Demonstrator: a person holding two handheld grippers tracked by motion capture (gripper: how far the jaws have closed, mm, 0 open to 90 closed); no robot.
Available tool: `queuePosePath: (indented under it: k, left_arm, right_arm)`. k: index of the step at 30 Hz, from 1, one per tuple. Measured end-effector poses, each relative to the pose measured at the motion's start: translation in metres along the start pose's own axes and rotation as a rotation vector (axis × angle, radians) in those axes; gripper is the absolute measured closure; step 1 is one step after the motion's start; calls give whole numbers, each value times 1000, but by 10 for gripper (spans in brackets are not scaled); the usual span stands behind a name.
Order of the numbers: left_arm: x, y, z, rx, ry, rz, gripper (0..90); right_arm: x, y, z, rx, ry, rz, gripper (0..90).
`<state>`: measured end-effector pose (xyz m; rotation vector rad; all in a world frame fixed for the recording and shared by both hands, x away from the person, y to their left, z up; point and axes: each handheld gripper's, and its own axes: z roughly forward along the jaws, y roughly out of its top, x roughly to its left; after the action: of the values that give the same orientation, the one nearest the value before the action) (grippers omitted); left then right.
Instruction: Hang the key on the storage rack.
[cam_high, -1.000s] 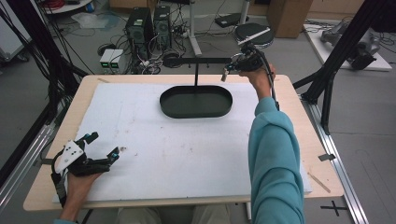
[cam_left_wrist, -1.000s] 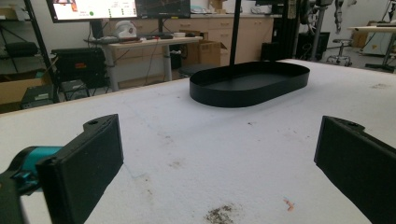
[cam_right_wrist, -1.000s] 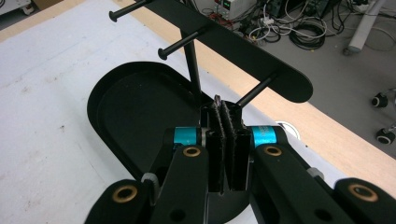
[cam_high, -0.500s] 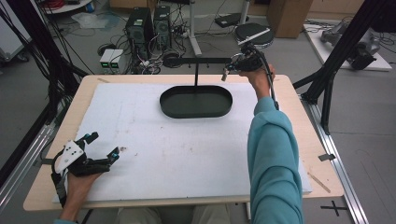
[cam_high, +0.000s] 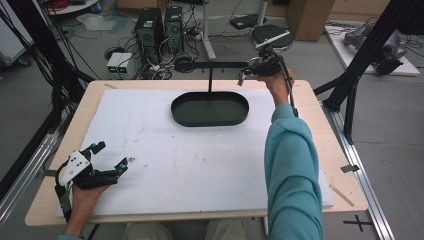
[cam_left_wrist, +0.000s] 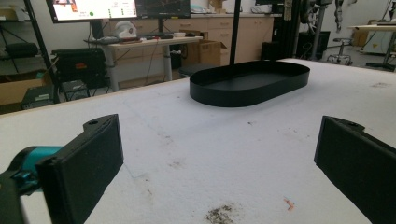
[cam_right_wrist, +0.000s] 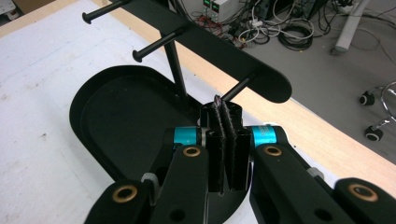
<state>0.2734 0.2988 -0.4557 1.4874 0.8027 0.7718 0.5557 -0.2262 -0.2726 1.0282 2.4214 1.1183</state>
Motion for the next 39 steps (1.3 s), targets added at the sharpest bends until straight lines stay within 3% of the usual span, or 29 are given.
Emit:
queuePosePath:
  k: [22, 32, 34, 39]
  left_arm:
    - [0, 0, 0, 2, 0, 1, 17]
    - [0, 0, 0, 1, 0, 3, 17]
    - [0, 0, 0, 0, 1, 1, 17]
    - [0, 0, 0, 1, -1, -2, 17]
  right_arm:
    - [-12, -2, 9, -55, 13, -17, 875]
    - [-13, -3, -3, -94, -41, -5, 810]
    - [-13, -3, -7, -112, -41, 20, 717]
    - [-7, -3, -20, -145, -31, 72, 240]
